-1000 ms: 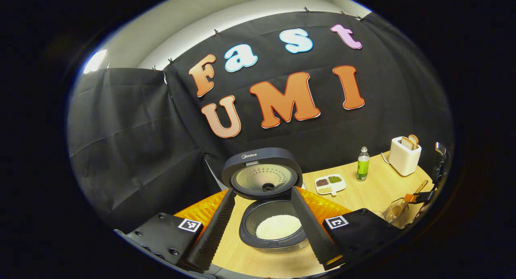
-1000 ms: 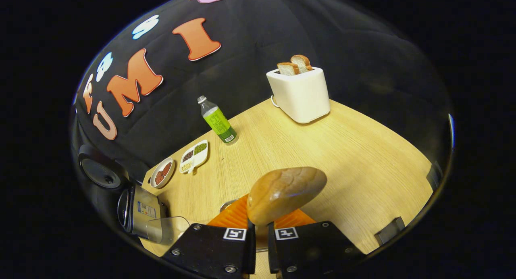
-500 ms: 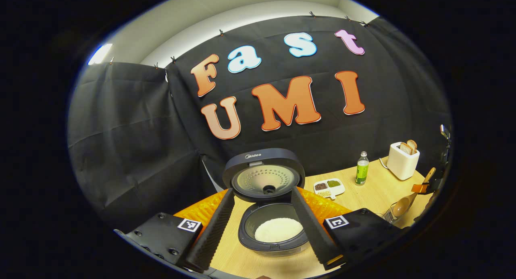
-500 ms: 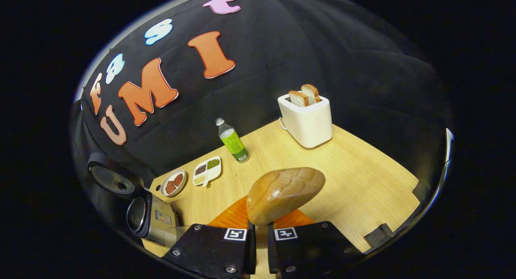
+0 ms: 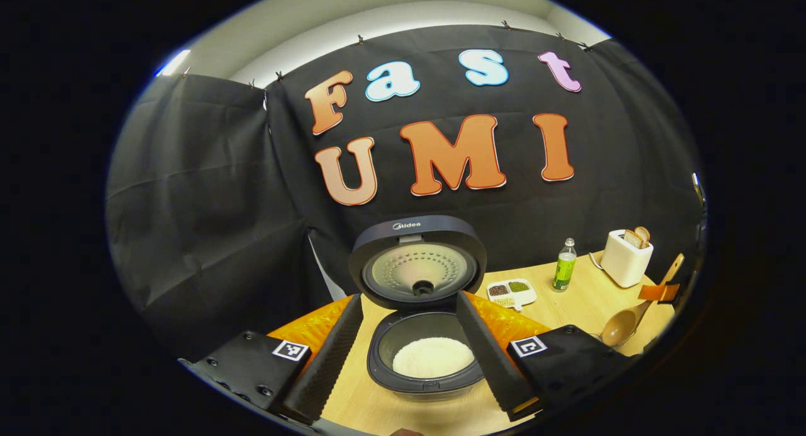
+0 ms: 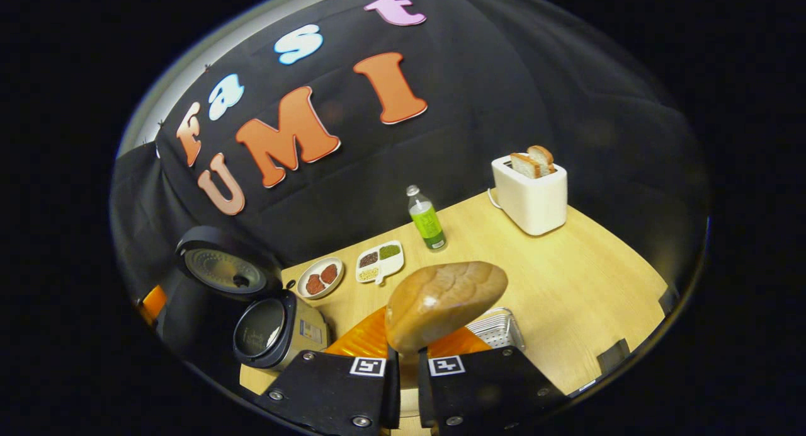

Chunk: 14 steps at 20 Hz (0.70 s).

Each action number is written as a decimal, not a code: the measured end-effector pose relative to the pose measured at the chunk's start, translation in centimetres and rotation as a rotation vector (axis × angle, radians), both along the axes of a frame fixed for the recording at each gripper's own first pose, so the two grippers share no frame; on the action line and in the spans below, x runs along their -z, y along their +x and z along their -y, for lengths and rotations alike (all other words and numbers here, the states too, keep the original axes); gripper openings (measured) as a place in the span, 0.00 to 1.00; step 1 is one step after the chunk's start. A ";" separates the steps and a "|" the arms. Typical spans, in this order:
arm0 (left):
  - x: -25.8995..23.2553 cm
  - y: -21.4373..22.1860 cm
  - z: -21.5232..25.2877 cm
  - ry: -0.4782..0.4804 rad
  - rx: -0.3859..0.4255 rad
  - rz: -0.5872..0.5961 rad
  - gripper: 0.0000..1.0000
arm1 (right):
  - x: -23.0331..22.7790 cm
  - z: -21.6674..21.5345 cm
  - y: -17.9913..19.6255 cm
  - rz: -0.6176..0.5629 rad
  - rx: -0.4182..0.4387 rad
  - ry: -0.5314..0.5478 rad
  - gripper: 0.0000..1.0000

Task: Close the left gripper, press the button to open the rice cooker; take a wooden spoon from the chopstick holder with the right hand, scoop a spoonful of rice and pour it into the rice cooker, then put the wooden spoon back into the chopstick holder.

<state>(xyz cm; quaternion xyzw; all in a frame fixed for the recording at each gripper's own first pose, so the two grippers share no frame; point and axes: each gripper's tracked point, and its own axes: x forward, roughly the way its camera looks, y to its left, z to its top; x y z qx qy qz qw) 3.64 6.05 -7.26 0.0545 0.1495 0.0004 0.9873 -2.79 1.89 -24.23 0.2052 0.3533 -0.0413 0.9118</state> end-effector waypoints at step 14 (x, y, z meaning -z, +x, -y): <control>2.3 0.0 -7.3 0.027 -0.044 -0.025 0.94 | 8.3 -4.7 -1.4 -0.024 -0.228 -0.464 0.09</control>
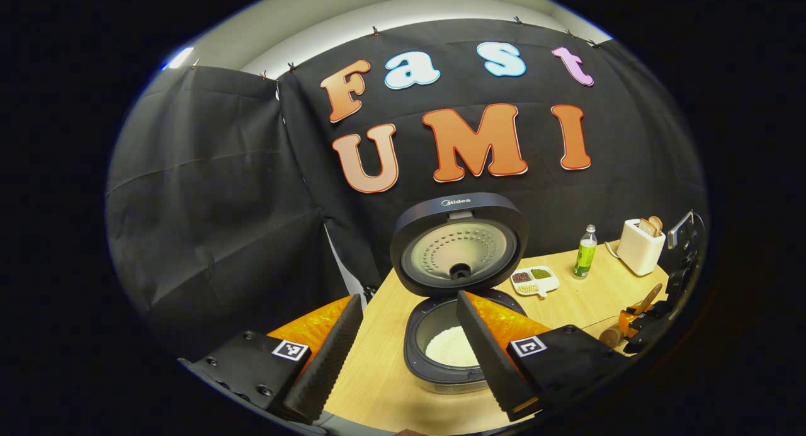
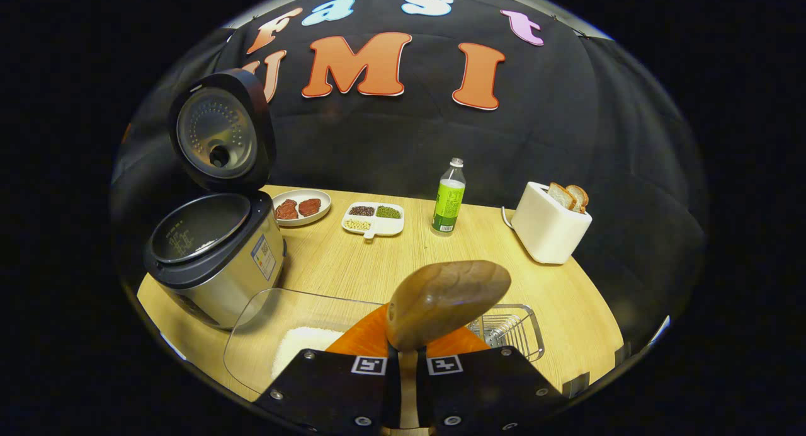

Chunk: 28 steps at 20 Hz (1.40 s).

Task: Close the left gripper, press the button to open the rice cooker; take a wooden spoon from the chopstick holder with the right hand, scoop a spoonful of rice and pour it into the rice cooker, then put the wooden spoon back into the chopstick holder.

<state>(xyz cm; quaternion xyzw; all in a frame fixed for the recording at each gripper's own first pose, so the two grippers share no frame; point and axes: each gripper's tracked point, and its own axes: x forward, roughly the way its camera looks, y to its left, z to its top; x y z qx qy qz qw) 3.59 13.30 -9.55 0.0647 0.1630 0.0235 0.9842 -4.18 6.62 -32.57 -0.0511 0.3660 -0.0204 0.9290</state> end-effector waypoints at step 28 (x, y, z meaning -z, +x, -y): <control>3.4 3.4 -2.5 0.015 0.098 -0.057 1.00 | 5.5 -9.4 -2.7 -0.241 0.271 0.779 0.07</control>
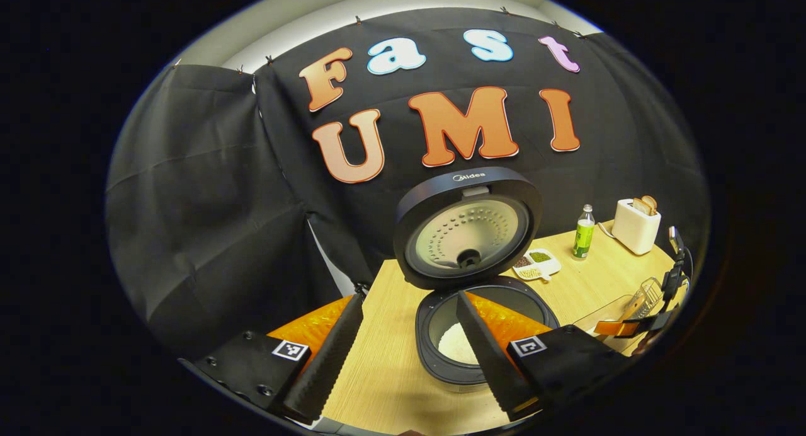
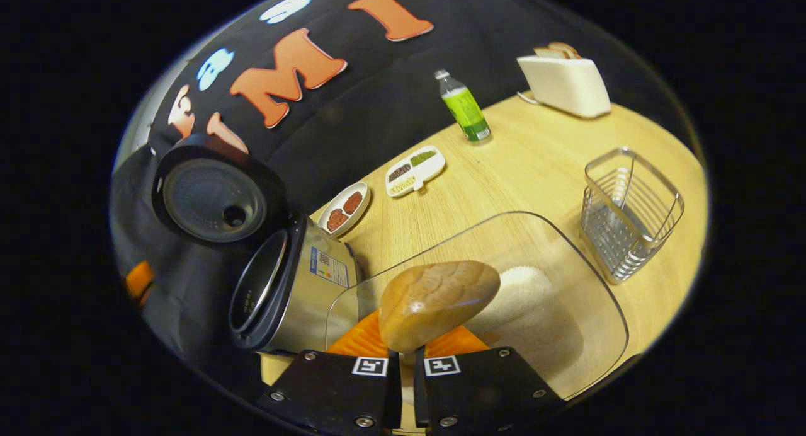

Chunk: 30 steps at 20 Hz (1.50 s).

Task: Close the left gripper, press the button to open the rice cooker; take a wooden spoon from the chopstick holder with the right hand, scoop a spoonful of rice and pour it into the rice cooker, then put the wooden spoon back into the chopstick holder.

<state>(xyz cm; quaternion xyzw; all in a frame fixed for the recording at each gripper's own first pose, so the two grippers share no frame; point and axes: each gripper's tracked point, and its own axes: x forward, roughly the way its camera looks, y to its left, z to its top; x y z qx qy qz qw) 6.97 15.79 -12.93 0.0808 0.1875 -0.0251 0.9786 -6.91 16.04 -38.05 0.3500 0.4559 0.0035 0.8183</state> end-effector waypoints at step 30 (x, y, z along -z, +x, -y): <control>-1.4 -0.9 6.8 -0.075 -0.014 0.051 0.94 | -11.9 7.4 6.7 0.039 0.389 0.814 0.07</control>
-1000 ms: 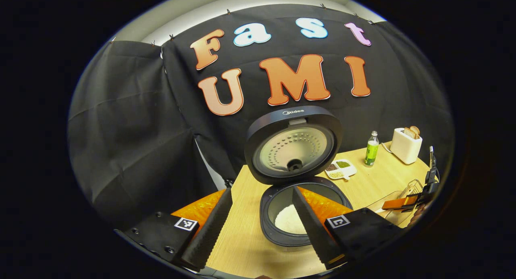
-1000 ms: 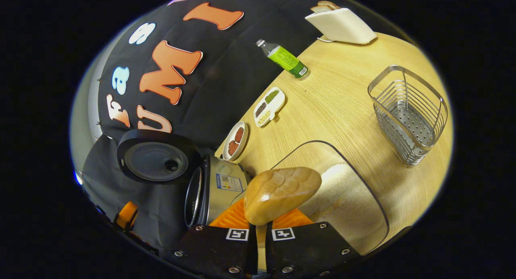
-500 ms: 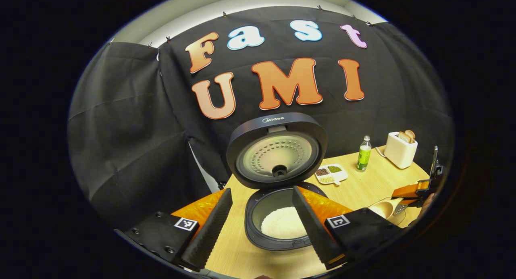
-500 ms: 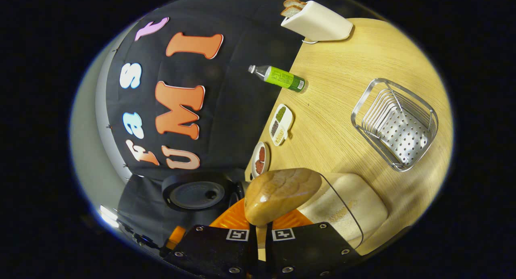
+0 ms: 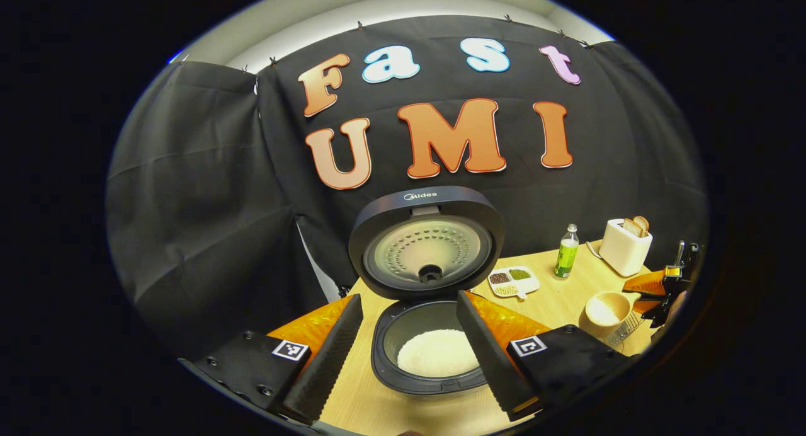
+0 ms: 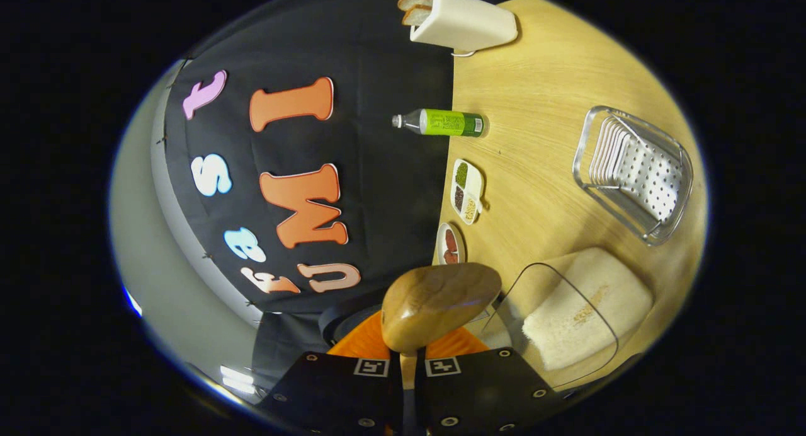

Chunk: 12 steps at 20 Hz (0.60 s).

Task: Close the left gripper, press the button to open the rice cooker; take a wooden spoon from the chopstick holder with the right hand, scoop a spoonful of rice and pour it into the rice cooker, then put the wooden spoon back into the chopstick holder.

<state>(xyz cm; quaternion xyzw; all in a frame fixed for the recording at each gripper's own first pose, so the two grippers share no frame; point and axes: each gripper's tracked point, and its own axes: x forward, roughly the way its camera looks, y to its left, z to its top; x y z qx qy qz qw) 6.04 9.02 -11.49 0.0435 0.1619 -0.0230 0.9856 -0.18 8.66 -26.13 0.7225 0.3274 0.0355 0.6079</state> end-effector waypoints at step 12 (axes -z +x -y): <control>-2.1 -3.2 -5.3 0.019 -0.135 0.092 0.94 | -4.0 -7.0 5.1 0.033 -0.137 0.037 0.06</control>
